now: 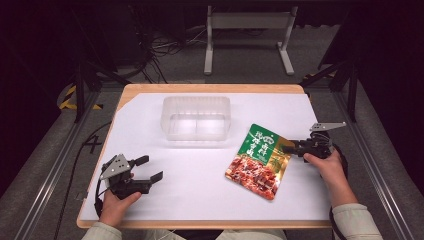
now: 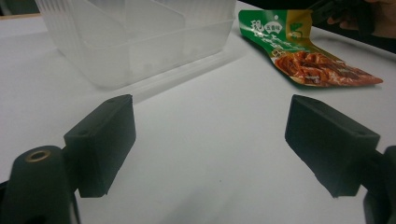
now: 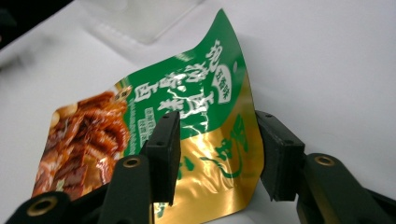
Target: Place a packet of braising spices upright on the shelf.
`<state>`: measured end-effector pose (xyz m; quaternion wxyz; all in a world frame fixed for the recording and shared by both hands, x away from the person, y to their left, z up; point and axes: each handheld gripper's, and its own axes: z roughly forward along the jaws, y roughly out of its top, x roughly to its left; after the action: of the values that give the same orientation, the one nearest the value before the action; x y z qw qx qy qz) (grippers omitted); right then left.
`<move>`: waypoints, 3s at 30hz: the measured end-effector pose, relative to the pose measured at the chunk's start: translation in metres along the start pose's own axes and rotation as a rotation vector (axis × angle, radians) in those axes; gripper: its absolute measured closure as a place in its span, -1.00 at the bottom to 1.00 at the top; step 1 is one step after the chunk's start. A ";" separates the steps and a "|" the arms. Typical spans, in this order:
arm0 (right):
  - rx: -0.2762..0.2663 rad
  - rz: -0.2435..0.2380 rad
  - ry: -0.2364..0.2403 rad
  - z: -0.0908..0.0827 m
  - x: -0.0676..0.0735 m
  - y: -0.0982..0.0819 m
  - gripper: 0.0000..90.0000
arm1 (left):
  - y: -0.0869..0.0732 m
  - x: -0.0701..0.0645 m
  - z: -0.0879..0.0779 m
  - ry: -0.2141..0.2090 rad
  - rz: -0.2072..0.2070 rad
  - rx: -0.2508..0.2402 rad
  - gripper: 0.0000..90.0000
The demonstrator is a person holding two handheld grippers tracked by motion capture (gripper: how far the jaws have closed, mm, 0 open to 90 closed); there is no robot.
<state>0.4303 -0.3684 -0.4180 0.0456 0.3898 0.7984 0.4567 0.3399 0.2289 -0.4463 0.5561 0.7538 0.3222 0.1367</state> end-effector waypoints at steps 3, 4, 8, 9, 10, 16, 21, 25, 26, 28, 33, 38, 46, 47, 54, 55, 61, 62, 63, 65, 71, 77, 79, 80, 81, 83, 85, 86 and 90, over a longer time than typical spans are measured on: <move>0.027 -0.043 0.031 0.003 0.007 0.003 0.29 | 0.000 -0.001 0.001 -0.004 0.003 0.006 -0.62; 0.048 -0.064 0.016 0.007 0.008 0.003 0.29 | 0.000 0.000 0.000 -0.008 0.005 0.009 -0.62; 0.098 -0.077 -0.016 0.018 0.009 0.002 0.28 | 0.000 -0.001 0.001 -0.007 0.007 0.009 -0.62; 0.102 -0.079 -0.017 0.020 0.009 0.002 0.30 | 0.000 -0.001 0.001 -0.009 0.005 0.008 -0.63; 0.102 -0.079 -0.022 0.021 0.009 0.002 0.32 | 0.000 -0.001 0.001 -0.012 0.003 0.007 -0.63; 0.119 -0.079 -0.087 0.026 0.006 0.000 0.94 | 0.001 -0.004 0.004 -0.048 -0.003 0.011 -0.70; 0.092 -0.111 -0.119 0.017 0.014 0.006 1.00 | 0.004 -0.011 0.008 -0.074 0.014 0.005 -0.77; 0.053 -0.146 -0.137 0.007 0.027 0.015 1.00 | 0.006 -0.012 0.010 -0.125 -0.010 0.044 -0.74; 0.041 -0.156 -0.138 0.004 0.031 0.017 1.00 | 0.007 -0.013 0.011 -0.142 -0.031 0.047 -0.75; 0.019 -0.175 -0.141 -0.004 0.040 0.022 1.00 | 0.008 -0.014 0.012 -0.144 -0.036 0.039 -0.81; -0.017 -0.212 -0.141 -0.017 0.056 0.032 1.00 | 0.010 -0.016 0.013 -0.136 -0.042 0.038 -0.82; -0.050 -0.269 -0.145 -0.029 0.080 0.043 1.00 | 0.012 -0.015 0.012 -0.127 -0.034 0.039 -0.67; -0.103 -0.351 -0.117 -0.044 0.120 0.057 1.00 | 0.015 -0.020 0.012 -0.070 0.024 0.023 -0.64; -0.108 -0.358 -0.113 -0.045 0.125 0.059 1.00 | 0.016 -0.020 0.012 -0.068 0.031 0.024 -0.61; -0.143 -0.432 -0.075 -0.053 0.164 0.068 1.00 | 0.024 -0.028 0.019 -0.117 0.013 0.029 -0.49; -0.143 -0.432 -0.075 -0.053 0.164 0.068 1.00 | 0.025 -0.030 0.020 -0.128 0.009 0.030 -0.49; -0.165 -0.501 -0.076 -0.057 0.189 0.073 1.00 | 0.033 -0.040 0.027 -0.094 0.035 0.000 -0.66; -0.171 -0.506 -0.075 -0.057 0.192 0.074 1.00 | 0.034 -0.041 0.028 -0.095 0.033 -0.006 -0.67; -0.171 -0.506 -0.075 -0.057 0.192 0.074 1.00 | 0.034 -0.041 0.028 -0.095 0.033 -0.006 -0.67; -0.179 -0.509 -0.073 -0.057 0.194 0.076 1.00 | 0.035 -0.042 0.029 -0.105 0.014 -0.021 -0.67; -0.205 -0.529 -0.031 -0.050 0.205 0.083 1.00 | 0.040 -0.048 0.033 -0.136 0.009 -0.050 -0.66; -0.220 -0.550 0.000 -0.041 0.219 0.088 1.00 | 0.045 -0.059 0.038 -0.173 0.028 -0.064 -0.66; -0.228 -0.553 0.016 -0.035 0.224 0.091 1.00 | 0.047 -0.062 0.040 -0.188 0.028 -0.067 -0.66; -0.229 -0.554 0.023 -0.032 0.225 0.092 1.00 | 0.048 -0.064 0.041 -0.195 0.025 -0.071 -0.66; -0.228 -0.554 0.032 -0.029 0.227 0.093 1.00 | 0.048 -0.065 0.042 -0.199 0.027 -0.072 -0.66; -0.226 -0.555 0.044 -0.024 0.229 0.095 1.00 | 0.050 -0.067 0.043 -0.216 0.018 -0.085 -0.66; -0.224 -0.550 0.059 -0.019 0.231 0.096 1.00 | 0.050 -0.069 0.045 -0.233 0.010 -0.087 -0.65; -0.223 -0.547 0.068 -0.016 0.232 0.096 1.00 | 0.051 -0.070 0.046 -0.234 0.017 -0.091 -0.63; -0.225 -0.549 0.105 -0.007 0.235 0.095 1.00 | 0.053 -0.075 0.051 -0.217 0.032 -0.067 -0.51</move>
<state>0.3201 -0.1902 -0.2746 0.1689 0.1279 0.8195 0.5325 0.3301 0.1335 -0.4037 0.6103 0.7502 0.2435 0.0739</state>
